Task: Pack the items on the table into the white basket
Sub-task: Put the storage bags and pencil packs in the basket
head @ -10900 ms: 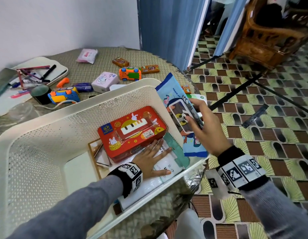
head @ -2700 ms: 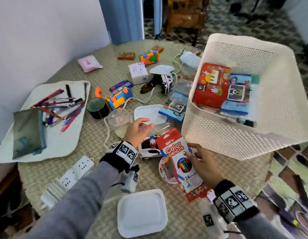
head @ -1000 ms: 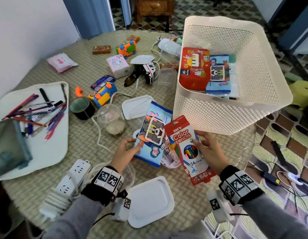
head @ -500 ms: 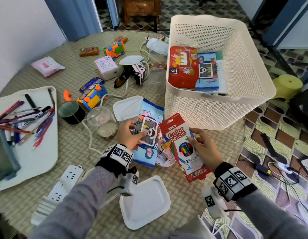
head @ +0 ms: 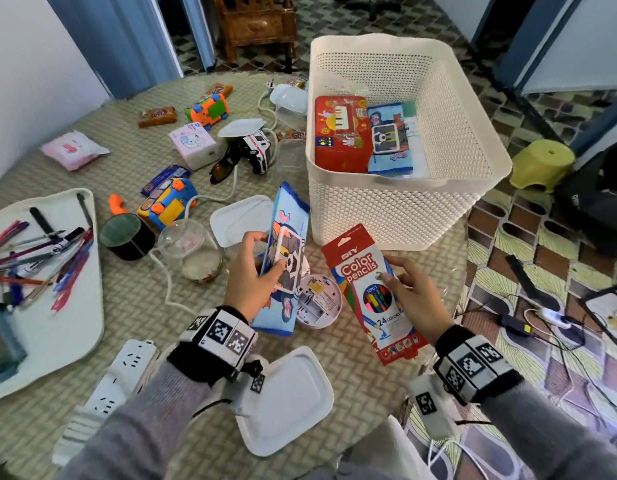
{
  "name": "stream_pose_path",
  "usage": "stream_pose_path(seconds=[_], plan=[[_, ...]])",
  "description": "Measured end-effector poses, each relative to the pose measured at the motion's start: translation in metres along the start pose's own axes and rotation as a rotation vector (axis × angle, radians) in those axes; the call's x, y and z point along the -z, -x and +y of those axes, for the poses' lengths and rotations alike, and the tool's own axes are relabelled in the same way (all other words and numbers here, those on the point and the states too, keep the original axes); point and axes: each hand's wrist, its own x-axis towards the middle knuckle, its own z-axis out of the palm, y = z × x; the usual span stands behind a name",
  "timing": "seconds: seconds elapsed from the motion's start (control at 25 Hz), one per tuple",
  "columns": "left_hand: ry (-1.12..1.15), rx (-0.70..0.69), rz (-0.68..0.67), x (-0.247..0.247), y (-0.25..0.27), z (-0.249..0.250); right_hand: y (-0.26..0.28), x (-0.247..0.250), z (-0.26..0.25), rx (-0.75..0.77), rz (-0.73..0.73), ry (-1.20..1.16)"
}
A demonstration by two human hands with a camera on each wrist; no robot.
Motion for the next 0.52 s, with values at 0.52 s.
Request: stream_pose_path(seconds=[0.52], plan=[[0.150,-0.028,-0.316,-0.106,0.077,0.068,0.044,0.120,0.039,-0.006,0.154,-0.128]])
